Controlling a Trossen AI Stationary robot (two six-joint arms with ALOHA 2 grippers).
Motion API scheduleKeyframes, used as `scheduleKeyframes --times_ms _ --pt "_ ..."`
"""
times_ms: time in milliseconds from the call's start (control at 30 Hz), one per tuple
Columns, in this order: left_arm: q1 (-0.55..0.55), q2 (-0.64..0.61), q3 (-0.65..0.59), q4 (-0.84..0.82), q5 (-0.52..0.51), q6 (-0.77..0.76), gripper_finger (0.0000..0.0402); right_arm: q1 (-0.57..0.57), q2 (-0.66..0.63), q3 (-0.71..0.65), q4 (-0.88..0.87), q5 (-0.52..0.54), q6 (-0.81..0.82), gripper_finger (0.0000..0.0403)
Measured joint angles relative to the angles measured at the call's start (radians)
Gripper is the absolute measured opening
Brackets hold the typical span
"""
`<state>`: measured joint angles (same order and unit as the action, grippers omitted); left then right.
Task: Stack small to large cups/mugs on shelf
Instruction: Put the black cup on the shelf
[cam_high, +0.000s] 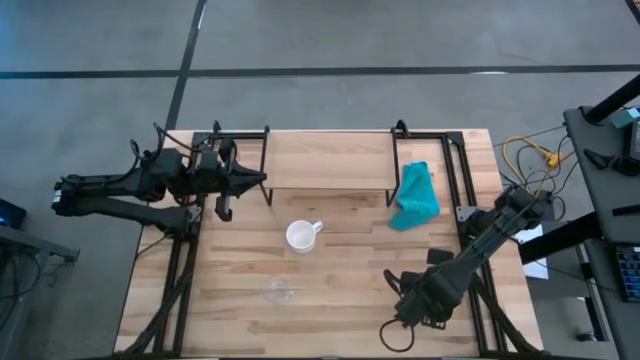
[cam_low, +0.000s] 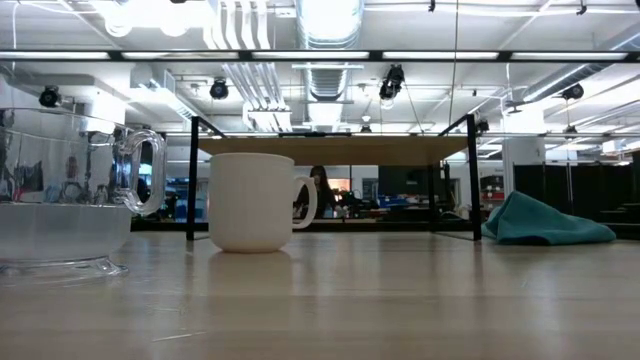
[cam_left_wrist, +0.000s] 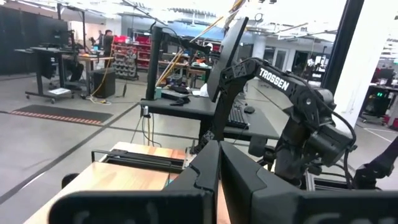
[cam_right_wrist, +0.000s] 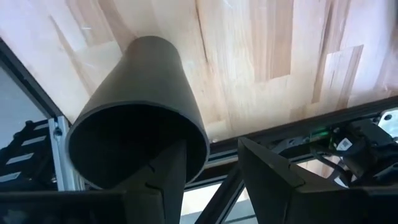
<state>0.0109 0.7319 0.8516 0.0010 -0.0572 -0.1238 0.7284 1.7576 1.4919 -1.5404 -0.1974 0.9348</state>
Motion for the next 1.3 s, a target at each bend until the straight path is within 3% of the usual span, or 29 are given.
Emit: scheduleKeyframes --times_ms 767,1300 --pt "0.000 -0.007 0.000 -0.001 0.004 0.008 0.0000 -0.002 -0.003 -0.124 0.120 0.000 0.007 0.0124" --pt "0.000 -0.013 0.000 -0.001 0.003 0.009 0.0000 -0.009 -0.010 -0.139 0.106 -0.006 -0.001 0.0041"
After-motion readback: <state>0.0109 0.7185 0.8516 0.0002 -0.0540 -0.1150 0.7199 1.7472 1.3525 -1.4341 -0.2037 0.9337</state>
